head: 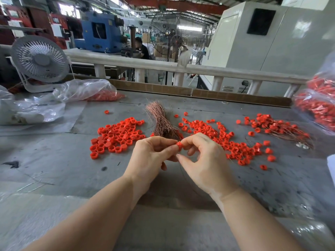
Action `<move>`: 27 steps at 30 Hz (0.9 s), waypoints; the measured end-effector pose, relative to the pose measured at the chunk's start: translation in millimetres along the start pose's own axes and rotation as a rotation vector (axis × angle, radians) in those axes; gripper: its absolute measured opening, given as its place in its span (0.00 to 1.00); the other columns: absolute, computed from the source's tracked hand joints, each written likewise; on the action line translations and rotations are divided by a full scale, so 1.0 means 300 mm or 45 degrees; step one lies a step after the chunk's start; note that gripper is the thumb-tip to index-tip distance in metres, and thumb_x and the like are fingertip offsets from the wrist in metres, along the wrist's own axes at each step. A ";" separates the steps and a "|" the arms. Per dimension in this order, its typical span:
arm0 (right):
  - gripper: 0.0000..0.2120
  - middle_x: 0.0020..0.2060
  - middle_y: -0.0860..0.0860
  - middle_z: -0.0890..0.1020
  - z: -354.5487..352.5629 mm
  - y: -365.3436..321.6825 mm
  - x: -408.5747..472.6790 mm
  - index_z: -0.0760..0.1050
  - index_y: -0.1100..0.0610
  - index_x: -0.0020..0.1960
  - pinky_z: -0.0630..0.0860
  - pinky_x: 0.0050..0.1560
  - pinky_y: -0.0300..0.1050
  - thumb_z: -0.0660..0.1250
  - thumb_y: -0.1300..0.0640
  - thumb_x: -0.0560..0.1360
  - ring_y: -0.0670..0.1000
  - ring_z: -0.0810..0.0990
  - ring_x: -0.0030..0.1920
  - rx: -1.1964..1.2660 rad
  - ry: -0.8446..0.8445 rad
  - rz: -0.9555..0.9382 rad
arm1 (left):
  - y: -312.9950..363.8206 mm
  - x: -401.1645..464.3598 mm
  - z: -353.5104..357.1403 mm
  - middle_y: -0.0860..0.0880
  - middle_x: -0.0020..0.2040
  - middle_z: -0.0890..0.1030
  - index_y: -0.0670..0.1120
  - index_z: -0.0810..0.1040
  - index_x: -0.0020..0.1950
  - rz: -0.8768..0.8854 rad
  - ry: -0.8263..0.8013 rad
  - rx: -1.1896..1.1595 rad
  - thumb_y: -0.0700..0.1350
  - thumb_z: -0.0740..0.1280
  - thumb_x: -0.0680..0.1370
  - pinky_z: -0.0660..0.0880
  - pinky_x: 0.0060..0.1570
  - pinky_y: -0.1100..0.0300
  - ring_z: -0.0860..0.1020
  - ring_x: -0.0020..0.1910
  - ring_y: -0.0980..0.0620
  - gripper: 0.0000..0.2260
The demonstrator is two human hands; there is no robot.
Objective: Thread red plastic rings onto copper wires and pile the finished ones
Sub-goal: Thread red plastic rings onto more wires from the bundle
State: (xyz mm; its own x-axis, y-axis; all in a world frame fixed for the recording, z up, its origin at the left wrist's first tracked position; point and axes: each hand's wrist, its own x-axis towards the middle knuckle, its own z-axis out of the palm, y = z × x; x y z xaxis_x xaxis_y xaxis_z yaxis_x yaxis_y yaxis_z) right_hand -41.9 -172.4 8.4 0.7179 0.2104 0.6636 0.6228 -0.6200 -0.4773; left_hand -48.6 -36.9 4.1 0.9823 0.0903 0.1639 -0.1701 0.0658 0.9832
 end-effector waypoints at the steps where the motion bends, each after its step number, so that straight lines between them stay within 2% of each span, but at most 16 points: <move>1: 0.07 0.36 0.45 0.76 0.000 0.001 -0.001 0.78 0.55 0.41 0.72 0.38 0.39 0.75 0.61 0.65 0.45 0.73 0.34 -0.021 0.012 -0.014 | 0.000 0.000 0.000 0.47 0.33 0.83 0.43 0.82 0.41 -0.010 -0.003 0.003 0.35 0.70 0.72 0.68 0.22 0.68 0.80 0.30 0.56 0.04; 4: 0.07 0.35 0.46 0.77 -0.003 0.003 0.000 0.78 0.57 0.39 0.73 0.37 0.41 0.76 0.61 0.65 0.46 0.74 0.35 -0.077 0.039 -0.034 | 0.003 -0.001 -0.001 0.46 0.34 0.84 0.43 0.83 0.41 -0.036 -0.035 0.022 0.36 0.70 0.73 0.69 0.24 0.68 0.81 0.32 0.56 0.04; 9: 0.05 0.35 0.52 0.80 -0.008 0.007 0.004 0.79 0.60 0.38 0.77 0.35 0.51 0.75 0.63 0.67 0.52 0.78 0.35 -0.146 0.060 -0.088 | 0.018 -0.005 -0.003 0.46 0.37 0.84 0.43 0.83 0.41 -0.129 -0.106 -0.020 0.39 0.65 0.76 0.70 0.25 0.68 0.82 0.35 0.55 0.08; 13: 0.04 0.35 0.52 0.80 -0.013 0.004 0.003 0.79 0.60 0.39 0.78 0.34 0.50 0.74 0.63 0.68 0.52 0.77 0.33 -0.166 0.043 -0.106 | 0.024 -0.008 -0.005 0.45 0.40 0.85 0.41 0.83 0.44 -0.159 -0.124 -0.032 0.40 0.63 0.77 0.70 0.26 0.67 0.81 0.36 0.53 0.09; 20: 0.07 0.35 0.55 0.78 -0.017 -0.005 0.001 0.77 0.62 0.38 0.74 0.33 0.46 0.73 0.61 0.70 0.54 0.76 0.34 -0.246 -0.035 -0.136 | 0.025 -0.014 -0.005 0.45 0.38 0.84 0.42 0.83 0.42 -0.149 -0.132 0.020 0.40 0.64 0.77 0.70 0.27 0.66 0.81 0.34 0.53 0.08; 23: 0.07 0.35 0.55 0.78 -0.018 -0.008 0.002 0.76 0.63 0.38 0.76 0.33 0.48 0.72 0.61 0.71 0.54 0.76 0.35 -0.288 -0.070 -0.140 | 0.026 -0.015 -0.005 0.46 0.37 0.84 0.42 0.83 0.42 -0.136 -0.133 0.028 0.40 0.64 0.76 0.70 0.27 0.65 0.81 0.34 0.53 0.09; 27: 0.07 0.35 0.55 0.78 -0.017 -0.011 0.004 0.76 0.63 0.38 0.74 0.33 0.45 0.73 0.63 0.70 0.53 0.76 0.34 -0.296 -0.047 -0.164 | 0.024 -0.012 -0.004 0.44 0.38 0.84 0.41 0.83 0.43 -0.113 -0.138 0.013 0.39 0.64 0.76 0.72 0.27 0.65 0.82 0.37 0.51 0.08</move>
State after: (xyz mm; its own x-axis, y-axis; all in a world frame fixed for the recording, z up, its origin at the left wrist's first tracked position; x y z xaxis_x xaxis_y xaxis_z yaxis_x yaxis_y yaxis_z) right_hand -44.7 -174.0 13.7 0.6511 0.3235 0.6866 0.6245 -0.7425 -0.2424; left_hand -53.3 -35.7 10.4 0.9963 -0.0233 0.0833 -0.0818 0.0583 0.9949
